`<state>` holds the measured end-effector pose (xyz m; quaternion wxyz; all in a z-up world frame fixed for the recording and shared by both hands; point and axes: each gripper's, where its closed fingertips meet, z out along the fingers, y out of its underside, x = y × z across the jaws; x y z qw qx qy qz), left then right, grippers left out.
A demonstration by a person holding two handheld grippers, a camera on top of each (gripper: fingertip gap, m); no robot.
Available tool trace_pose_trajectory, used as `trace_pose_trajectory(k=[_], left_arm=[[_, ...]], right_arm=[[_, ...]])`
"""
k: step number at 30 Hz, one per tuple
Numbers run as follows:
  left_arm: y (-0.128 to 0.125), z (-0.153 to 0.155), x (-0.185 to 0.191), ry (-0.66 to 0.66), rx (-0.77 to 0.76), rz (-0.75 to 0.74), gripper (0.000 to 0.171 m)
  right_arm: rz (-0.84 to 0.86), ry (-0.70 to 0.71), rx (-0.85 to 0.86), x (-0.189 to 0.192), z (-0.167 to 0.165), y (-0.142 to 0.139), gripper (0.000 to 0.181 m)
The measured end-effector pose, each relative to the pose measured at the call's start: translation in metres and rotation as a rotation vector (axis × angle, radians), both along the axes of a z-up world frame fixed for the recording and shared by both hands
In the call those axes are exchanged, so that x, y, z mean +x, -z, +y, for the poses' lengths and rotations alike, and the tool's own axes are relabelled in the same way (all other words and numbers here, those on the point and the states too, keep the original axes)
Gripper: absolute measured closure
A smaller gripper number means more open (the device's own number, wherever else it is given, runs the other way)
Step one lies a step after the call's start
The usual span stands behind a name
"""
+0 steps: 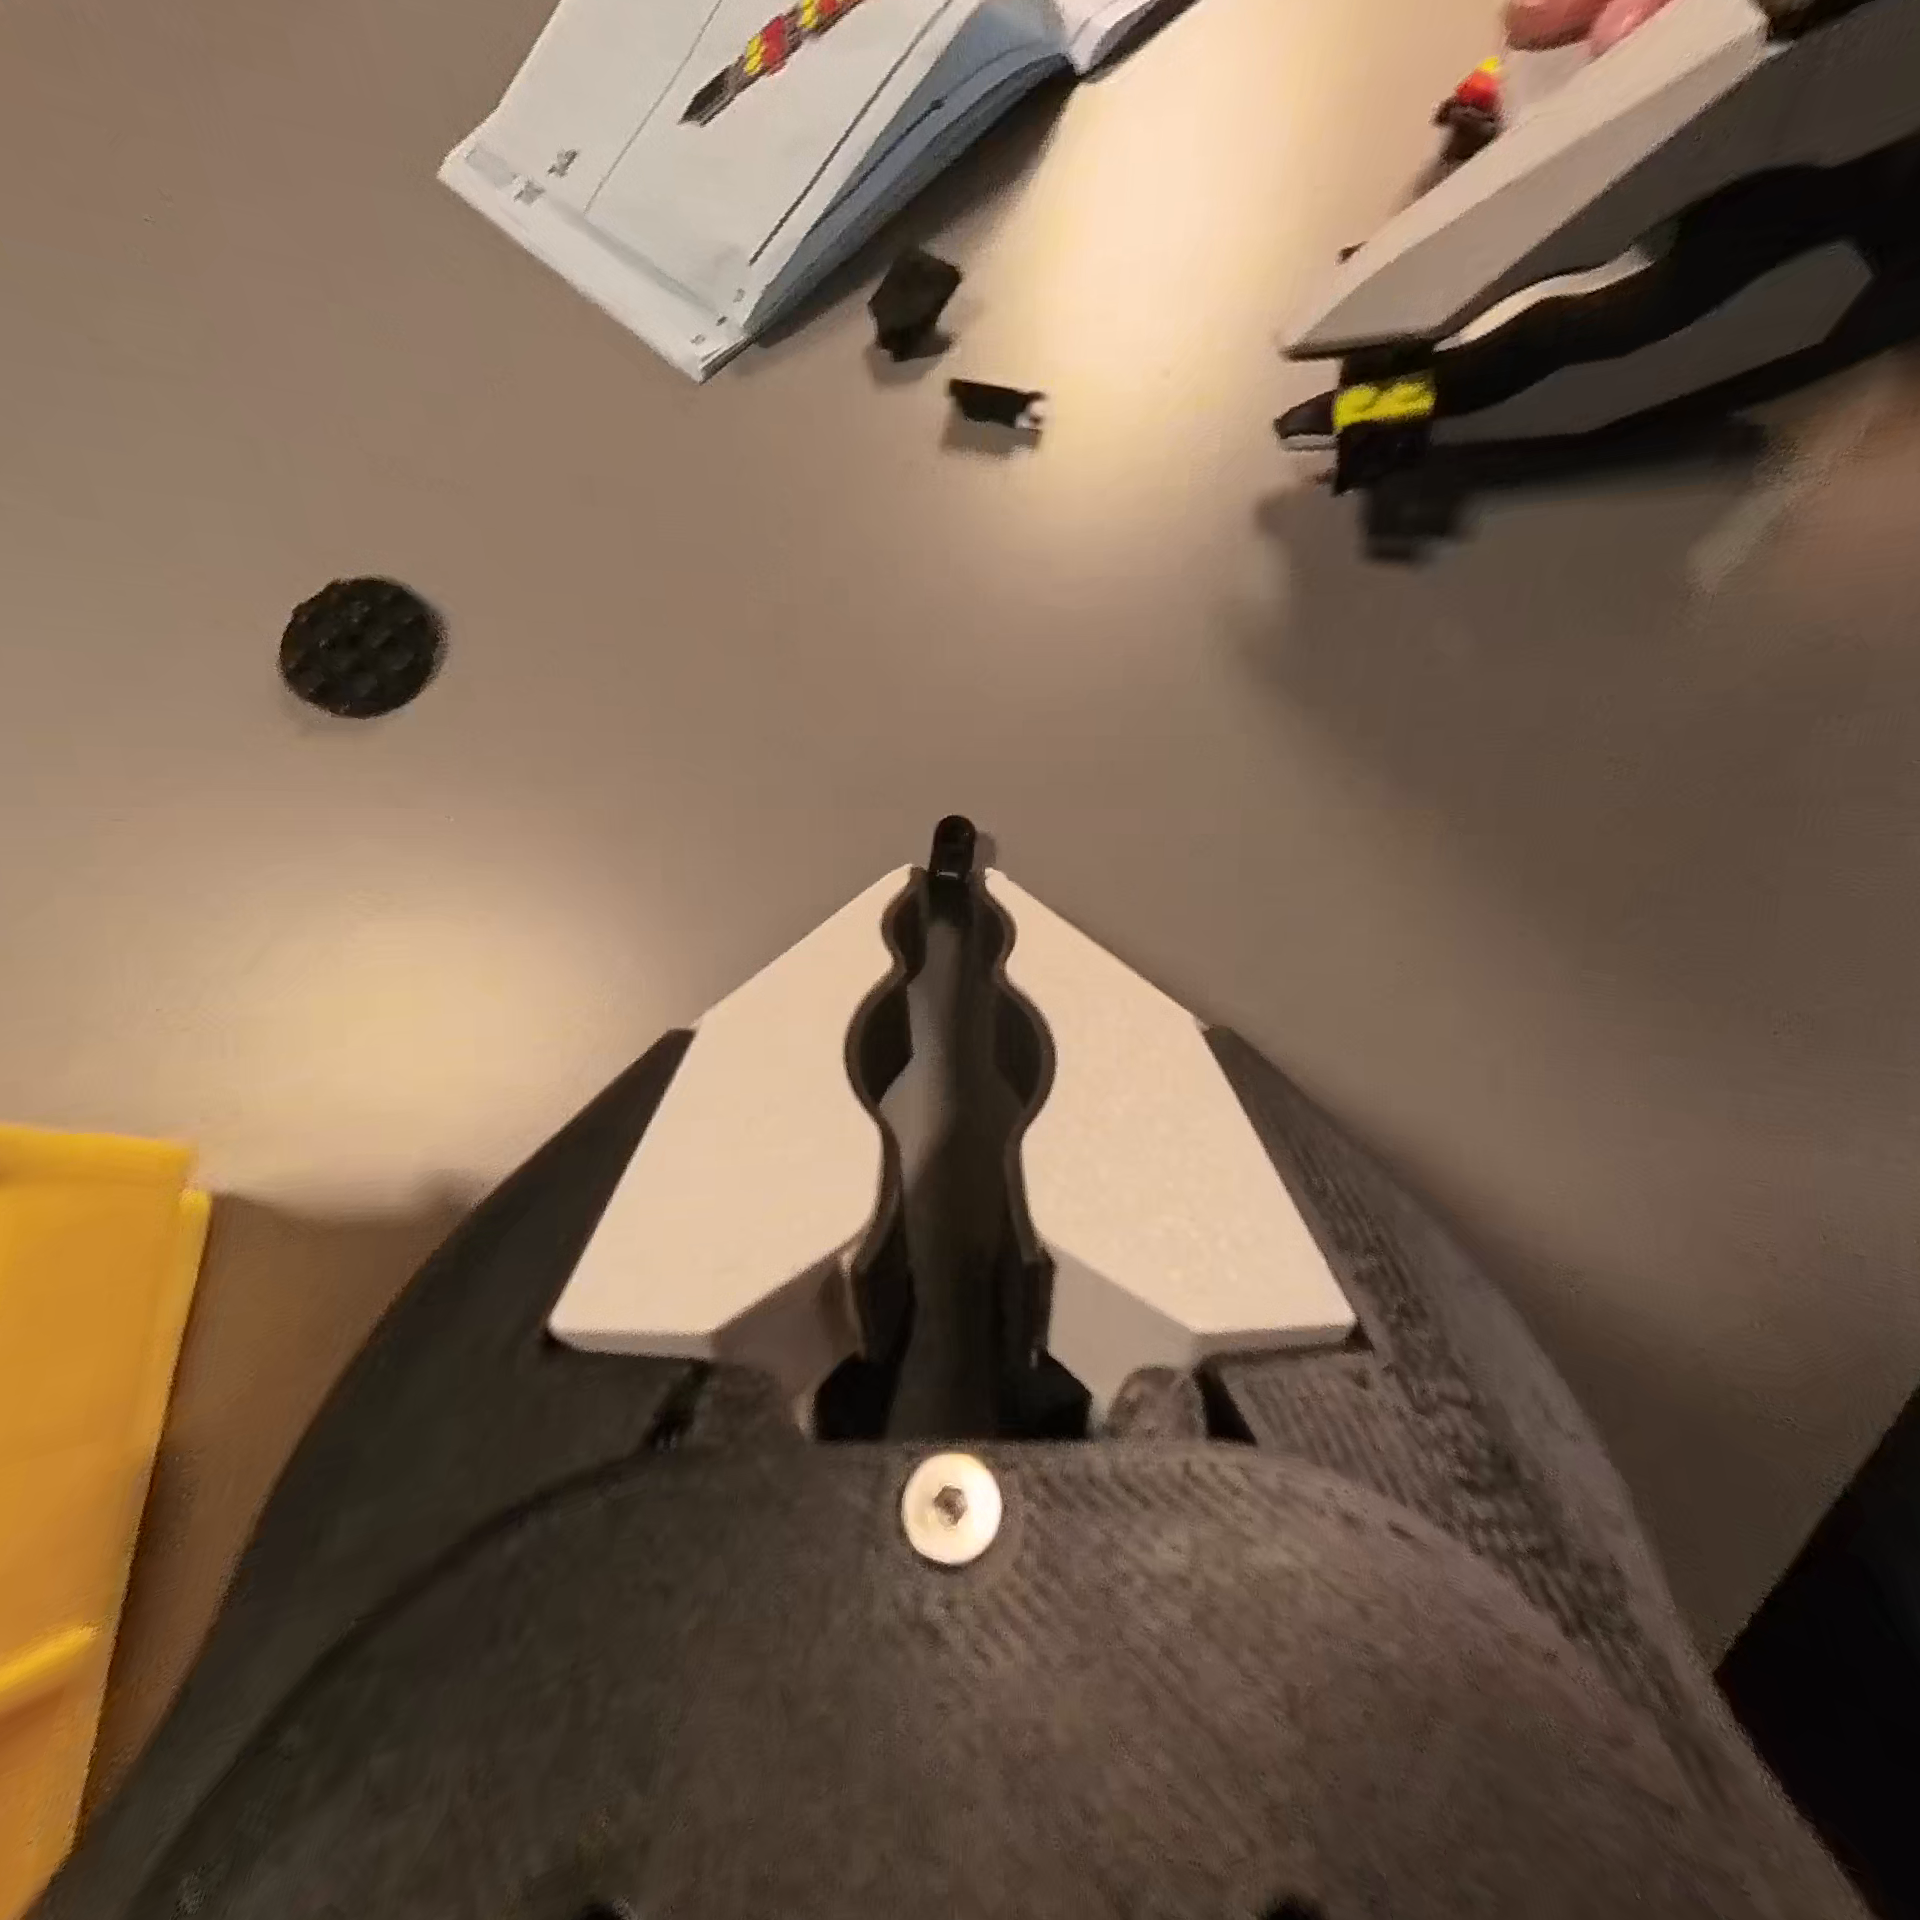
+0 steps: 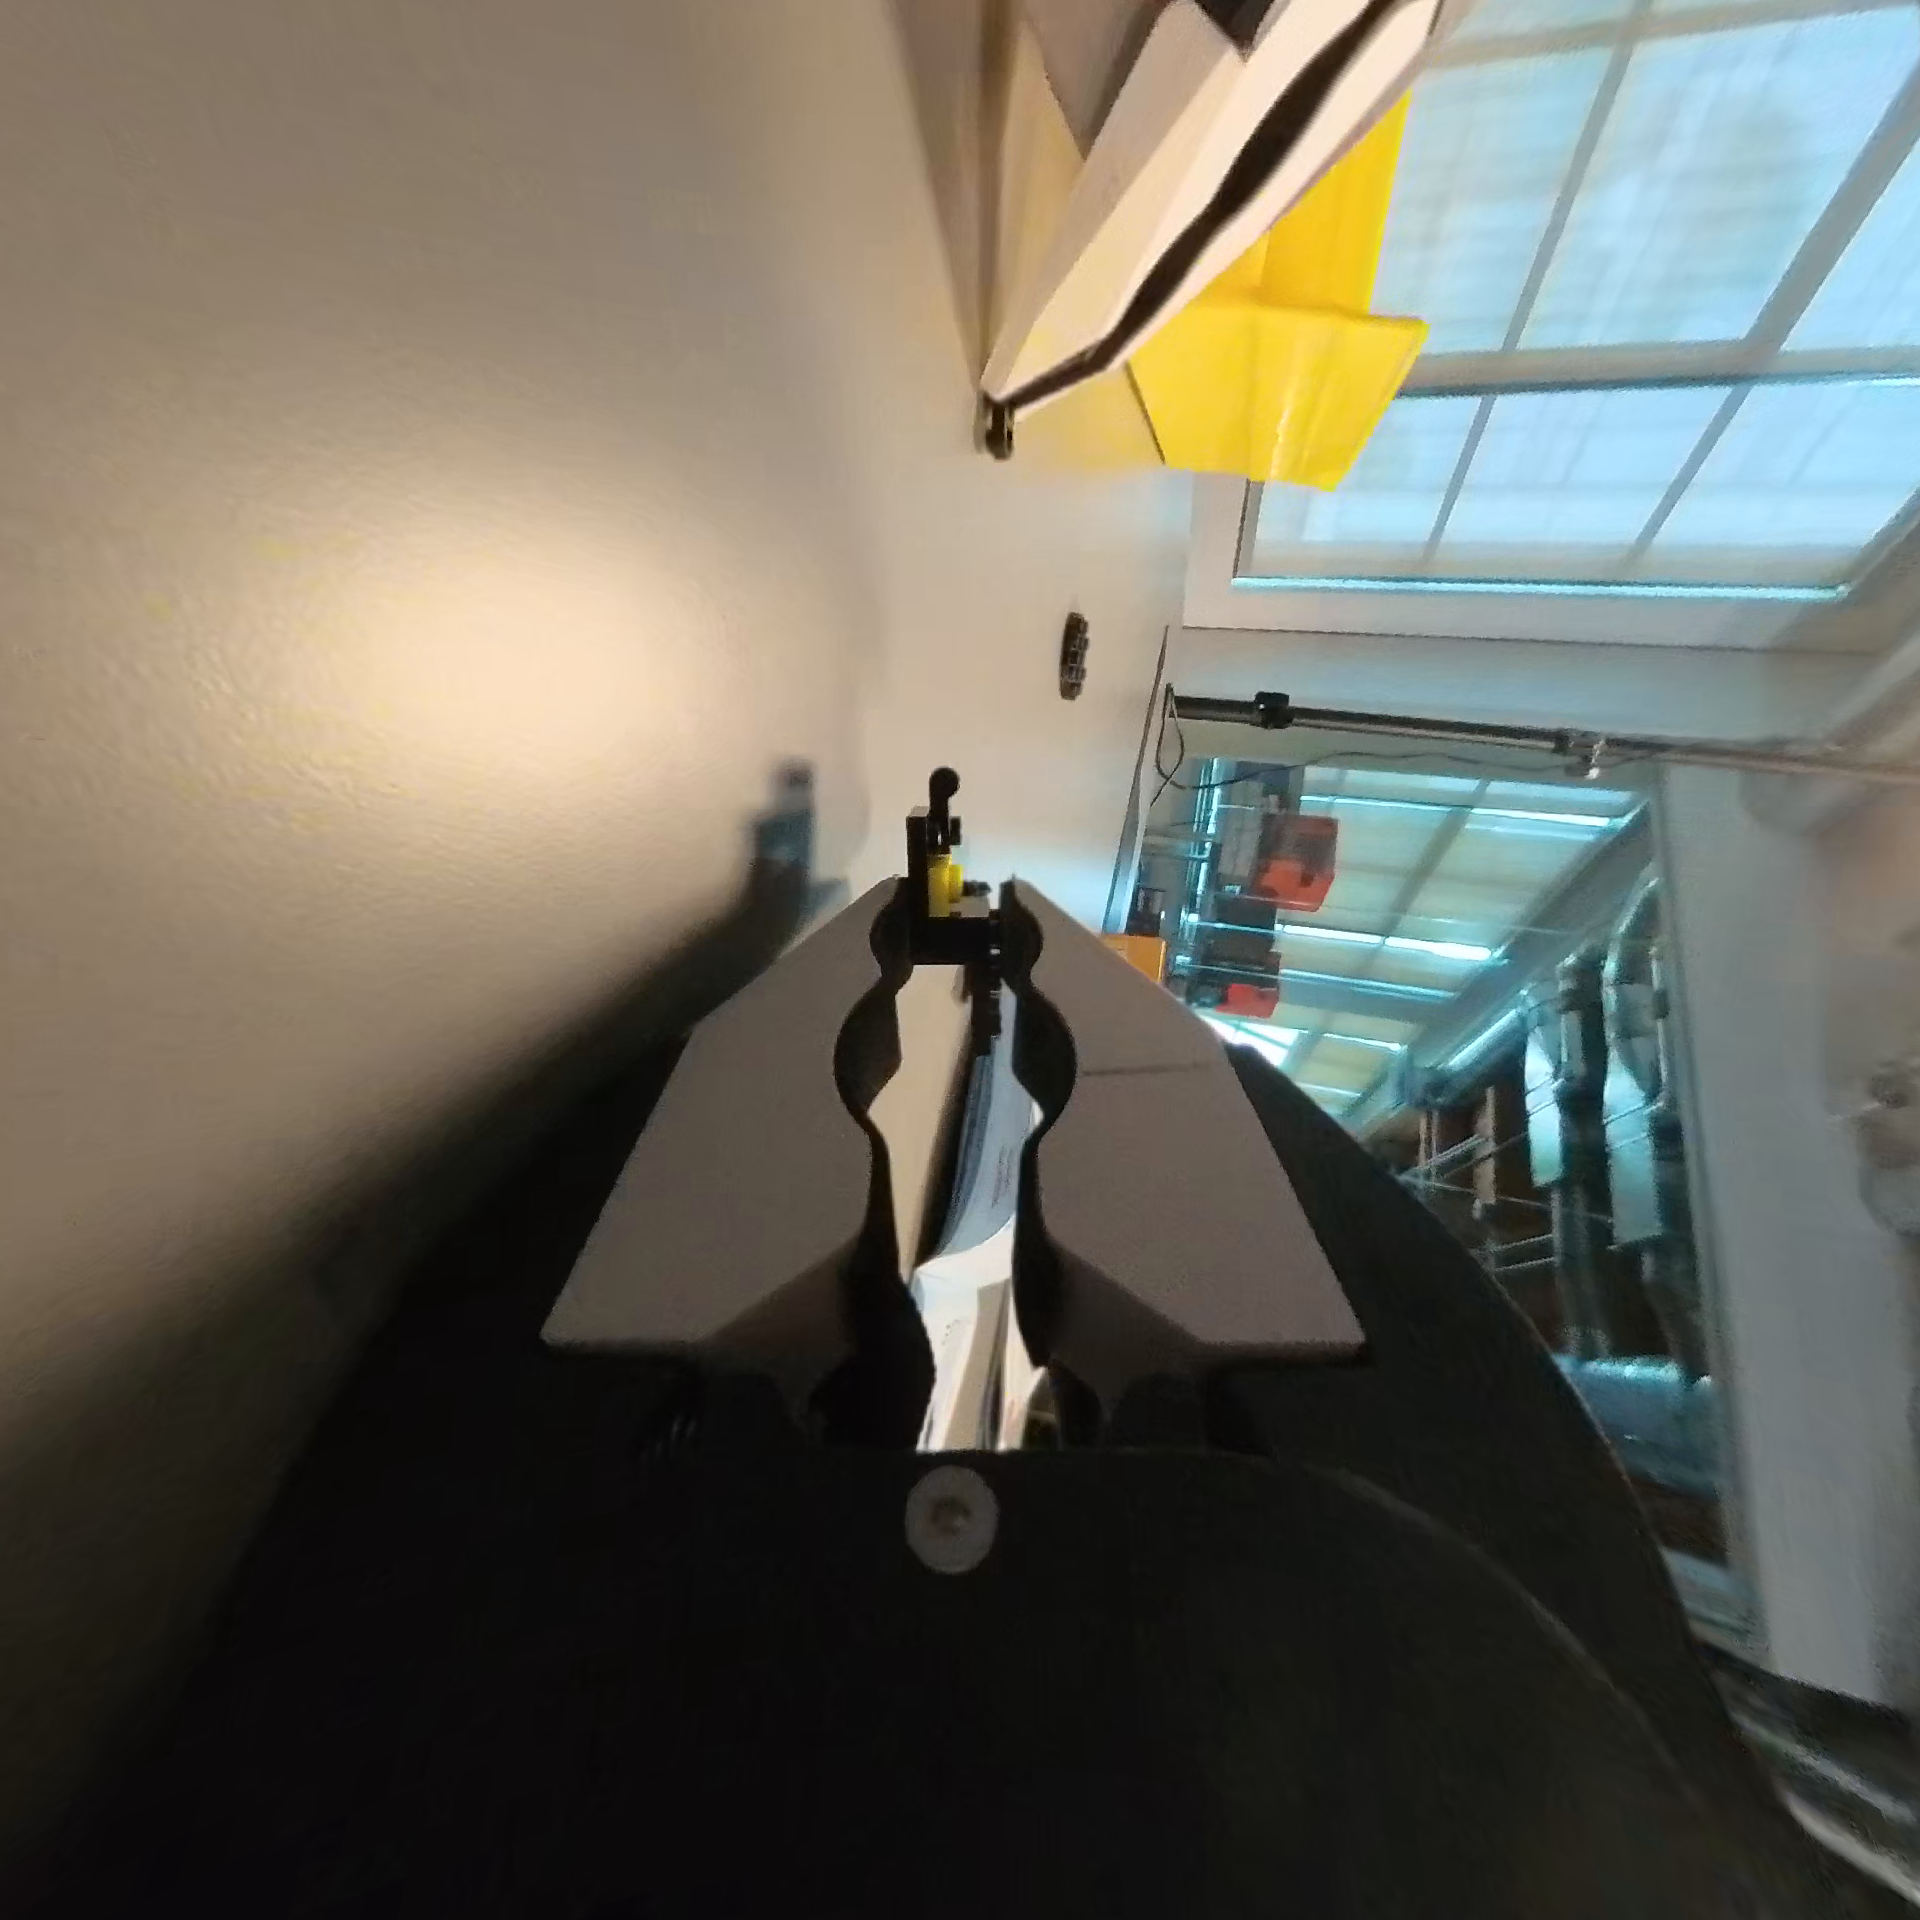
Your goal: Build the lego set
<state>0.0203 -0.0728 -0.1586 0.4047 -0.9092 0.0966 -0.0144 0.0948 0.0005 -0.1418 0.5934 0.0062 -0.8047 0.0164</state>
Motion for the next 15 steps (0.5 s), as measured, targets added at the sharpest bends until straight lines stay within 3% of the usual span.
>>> trace_pose_trajectory(k=[5, 9, 12, 15], left_arm=[[-0.003, 0.006, 0.029, 0.085, 0.043, 0.088, 0.164], [-0.019, 0.013, 0.042, 0.157, 0.163, 0.193, 0.165], [-0.027, 0.015, 0.045, 0.222, 0.239, 0.391, 0.165], [-0.033, 0.015, 0.042, 0.304, 0.275, 0.782, 0.165]], right_arm=[[0.0, -0.009, 0.006, 0.0, -0.001, 0.001, 0.168], [-0.005, -0.006, 0.0, 0.0, -0.001, 0.001, 0.168], [-0.003, -0.008, 0.006, 0.0, -0.001, 0.002, 0.167], [-0.002, -0.007, 0.005, 0.0, -0.001, 0.001, 0.168]])
